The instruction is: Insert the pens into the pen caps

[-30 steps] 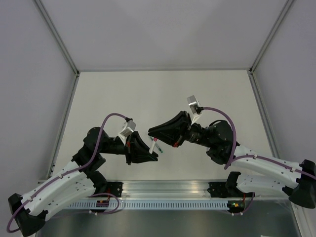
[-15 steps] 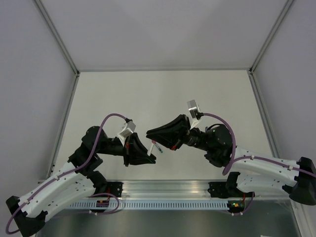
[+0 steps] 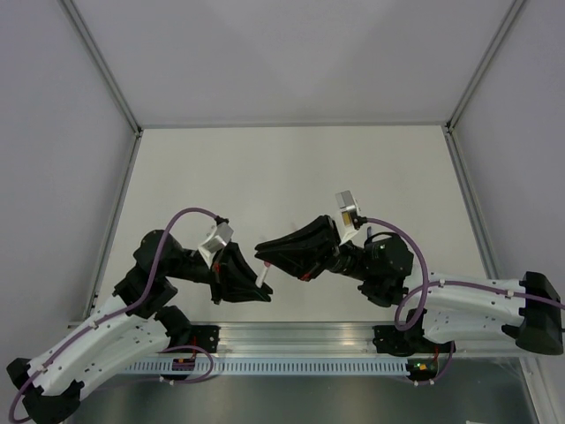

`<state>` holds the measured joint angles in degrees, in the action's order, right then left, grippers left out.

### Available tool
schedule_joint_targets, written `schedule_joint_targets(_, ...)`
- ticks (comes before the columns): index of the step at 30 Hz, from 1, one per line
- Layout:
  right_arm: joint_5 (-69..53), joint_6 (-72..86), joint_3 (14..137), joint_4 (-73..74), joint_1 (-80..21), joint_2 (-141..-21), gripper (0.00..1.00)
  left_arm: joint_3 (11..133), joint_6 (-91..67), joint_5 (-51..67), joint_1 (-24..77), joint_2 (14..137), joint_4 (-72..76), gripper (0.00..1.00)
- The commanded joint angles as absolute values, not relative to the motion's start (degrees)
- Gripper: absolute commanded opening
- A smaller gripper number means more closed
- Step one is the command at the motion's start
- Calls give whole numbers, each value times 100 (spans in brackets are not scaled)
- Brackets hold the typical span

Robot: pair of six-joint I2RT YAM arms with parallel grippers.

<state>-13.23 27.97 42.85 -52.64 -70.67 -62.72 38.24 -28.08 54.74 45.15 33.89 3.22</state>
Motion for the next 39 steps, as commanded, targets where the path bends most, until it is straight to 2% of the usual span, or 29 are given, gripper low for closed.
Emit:
schedule_joint_targets(1,-2900,2988,3648,-3164,-7734,-6864,0,4789,-3243,3972,4342,3331,2101,2)
schedule_joint_targets(13,-2690,3401,3735,-3067,-7866,-7251,0,5150,-2953,3964,4350,3226,1354,2)
schedule_joint_targets(22,-2848,3586,3832,-3516,-7998,-8042,0,5221,-2786,3990,4351,3261,1029,2)
schedule_joint_targets(26,-2708,3612,3727,-3533,-7998,-7841,0,4993,-2778,3912,4351,3121,1108,2)
schedule_joint_targets(37,-1891,3367,3770,-2277,-7998,-6699,0,5019,-2373,3762,4342,3164,422,2)
schedule_joint_targets(39,-1653,3261,3867,-1935,-7998,-6540,11,4913,-2338,3876,4342,3217,404,2)
